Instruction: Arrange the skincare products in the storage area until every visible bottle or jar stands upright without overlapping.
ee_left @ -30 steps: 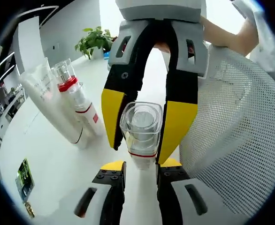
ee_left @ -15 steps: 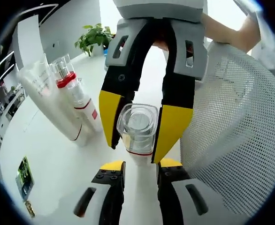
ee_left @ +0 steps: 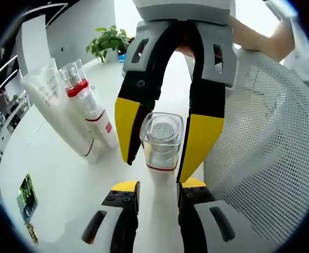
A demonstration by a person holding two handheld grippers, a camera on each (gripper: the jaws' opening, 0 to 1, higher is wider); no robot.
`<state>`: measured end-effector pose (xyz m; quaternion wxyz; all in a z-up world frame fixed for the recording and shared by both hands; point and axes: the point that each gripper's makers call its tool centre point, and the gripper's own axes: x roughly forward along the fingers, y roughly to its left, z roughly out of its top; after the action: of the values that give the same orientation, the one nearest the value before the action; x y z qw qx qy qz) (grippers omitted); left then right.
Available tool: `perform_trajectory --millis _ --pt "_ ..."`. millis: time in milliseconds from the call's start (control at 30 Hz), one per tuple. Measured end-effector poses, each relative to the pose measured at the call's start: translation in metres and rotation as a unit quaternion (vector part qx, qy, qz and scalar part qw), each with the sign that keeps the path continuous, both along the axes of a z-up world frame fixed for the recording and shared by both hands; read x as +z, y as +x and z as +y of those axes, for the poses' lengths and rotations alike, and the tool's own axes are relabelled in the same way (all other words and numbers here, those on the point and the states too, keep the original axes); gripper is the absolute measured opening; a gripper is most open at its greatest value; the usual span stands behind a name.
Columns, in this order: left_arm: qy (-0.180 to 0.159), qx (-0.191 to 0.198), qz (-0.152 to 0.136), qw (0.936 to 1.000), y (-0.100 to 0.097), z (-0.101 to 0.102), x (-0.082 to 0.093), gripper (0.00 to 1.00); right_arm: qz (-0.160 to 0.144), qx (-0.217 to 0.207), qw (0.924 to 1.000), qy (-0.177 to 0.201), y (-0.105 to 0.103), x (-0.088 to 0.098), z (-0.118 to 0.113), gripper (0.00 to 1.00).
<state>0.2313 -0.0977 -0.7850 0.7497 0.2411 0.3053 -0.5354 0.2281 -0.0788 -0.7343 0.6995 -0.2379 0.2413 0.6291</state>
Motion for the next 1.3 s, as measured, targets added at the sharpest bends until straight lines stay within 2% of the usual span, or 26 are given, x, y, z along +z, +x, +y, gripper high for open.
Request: perform_trajectory --millis 200,400,633,733,767,867,967,1067,1100,1133,1200,1300 --pt "0.000 0.008 -0.001 1.0000 0.001 0.000 0.000 0.26 -0.001 -0.006 0.9998 0.021 0.003 0.012 -0.001 0.23" --pt "-0.012 0.009 -0.013 0.9998 0.002 -0.005 0.002 0.34 0.002 -0.019 0.9988 0.045 0.006 0.025 -0.004 0.25" --pt "-0.017 0.002 -0.022 0.9996 0.002 -0.009 0.003 0.33 0.007 -0.075 0.9902 0.117 0.026 0.058 -0.019 0.24" --pt "-0.027 0.010 -0.025 0.9993 0.003 -0.011 0.005 0.33 0.005 -0.084 0.9887 0.124 0.032 0.062 -0.030 0.23" --pt "-0.039 0.016 -0.024 0.9988 0.005 -0.014 0.007 0.33 0.009 -0.104 0.9862 0.128 0.038 0.064 -0.037 0.23" --pt "-0.035 0.014 -0.031 0.9988 0.005 -0.014 0.007 0.33 0.010 -0.154 0.9818 0.112 0.049 0.063 -0.060 0.23" --pt "-0.037 0.015 -0.034 0.9986 0.006 -0.017 0.008 0.32 -0.017 -0.193 0.9797 0.050 0.046 0.050 -0.079 0.26" --pt "-0.028 0.006 -0.035 0.9990 0.006 -0.018 0.003 0.32 -0.012 -0.215 0.9766 -0.006 0.031 0.032 -0.087 0.30" --pt "-0.027 0.005 -0.036 0.9990 0.005 -0.018 0.003 0.32 -0.028 -0.222 0.9744 -0.019 0.030 0.028 -0.090 0.34" --pt "-0.024 0.001 -0.036 0.9991 0.005 -0.018 0.003 0.31 -0.035 -0.226 0.9731 -0.027 0.029 0.026 -0.092 0.37" --pt "-0.023 0.001 -0.038 0.9990 0.006 -0.017 0.003 0.30 -0.029 -0.235 0.9711 -0.030 0.018 0.022 -0.091 0.41" --pt "-0.024 0.002 -0.036 0.9991 0.007 -0.017 0.003 0.27 -0.002 -0.252 0.9677 -0.012 0.007 0.023 -0.090 0.44"
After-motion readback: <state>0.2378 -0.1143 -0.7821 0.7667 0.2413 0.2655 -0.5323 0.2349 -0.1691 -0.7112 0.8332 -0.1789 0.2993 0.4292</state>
